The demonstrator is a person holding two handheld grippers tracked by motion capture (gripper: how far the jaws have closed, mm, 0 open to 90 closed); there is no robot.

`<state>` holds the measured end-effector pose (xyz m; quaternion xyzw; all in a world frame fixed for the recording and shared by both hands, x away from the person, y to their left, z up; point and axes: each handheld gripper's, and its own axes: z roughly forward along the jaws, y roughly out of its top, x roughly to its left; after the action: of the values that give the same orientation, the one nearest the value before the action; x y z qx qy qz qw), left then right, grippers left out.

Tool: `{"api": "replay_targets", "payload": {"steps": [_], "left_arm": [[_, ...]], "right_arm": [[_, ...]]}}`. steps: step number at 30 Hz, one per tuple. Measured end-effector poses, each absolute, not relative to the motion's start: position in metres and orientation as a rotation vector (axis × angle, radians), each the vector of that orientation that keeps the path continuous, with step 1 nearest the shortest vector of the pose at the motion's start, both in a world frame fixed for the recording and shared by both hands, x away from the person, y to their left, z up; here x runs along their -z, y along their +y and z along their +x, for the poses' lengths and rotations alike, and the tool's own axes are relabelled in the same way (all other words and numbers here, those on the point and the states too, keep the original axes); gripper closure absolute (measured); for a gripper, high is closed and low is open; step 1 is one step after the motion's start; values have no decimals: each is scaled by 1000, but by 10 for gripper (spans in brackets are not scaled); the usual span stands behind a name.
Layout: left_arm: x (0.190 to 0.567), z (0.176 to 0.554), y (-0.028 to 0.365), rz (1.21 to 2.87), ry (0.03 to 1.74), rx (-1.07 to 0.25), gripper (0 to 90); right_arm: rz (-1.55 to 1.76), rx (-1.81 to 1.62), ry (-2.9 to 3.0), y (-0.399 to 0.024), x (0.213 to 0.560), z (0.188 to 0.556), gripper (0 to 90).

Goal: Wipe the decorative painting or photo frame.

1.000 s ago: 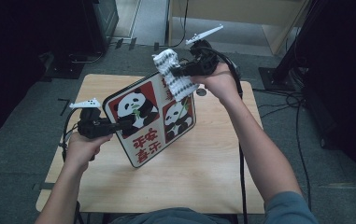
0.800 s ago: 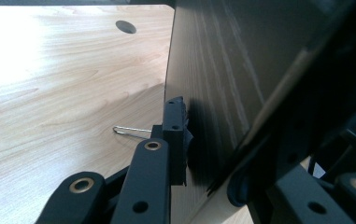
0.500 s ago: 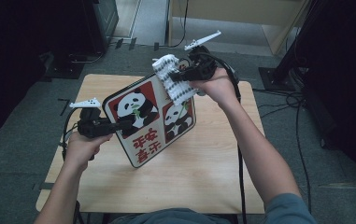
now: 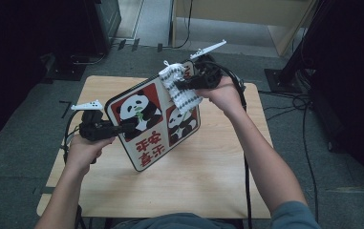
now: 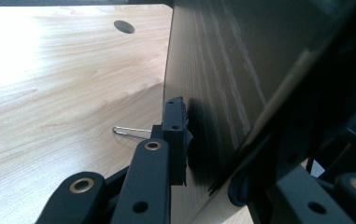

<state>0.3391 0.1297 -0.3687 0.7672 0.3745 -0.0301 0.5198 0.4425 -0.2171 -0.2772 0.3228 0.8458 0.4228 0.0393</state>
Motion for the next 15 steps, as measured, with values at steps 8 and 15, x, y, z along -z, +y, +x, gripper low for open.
{"api": "replay_targets", "payload": {"steps": [8,15], "left_arm": [[369,339,130,1841,895,72,766],[369,339,130,1841,894,73,766]], "right_arm": [[993,-1294,2603,-220,286,440,765],[1002,-1305,2610,-221,294,438,766]]}}
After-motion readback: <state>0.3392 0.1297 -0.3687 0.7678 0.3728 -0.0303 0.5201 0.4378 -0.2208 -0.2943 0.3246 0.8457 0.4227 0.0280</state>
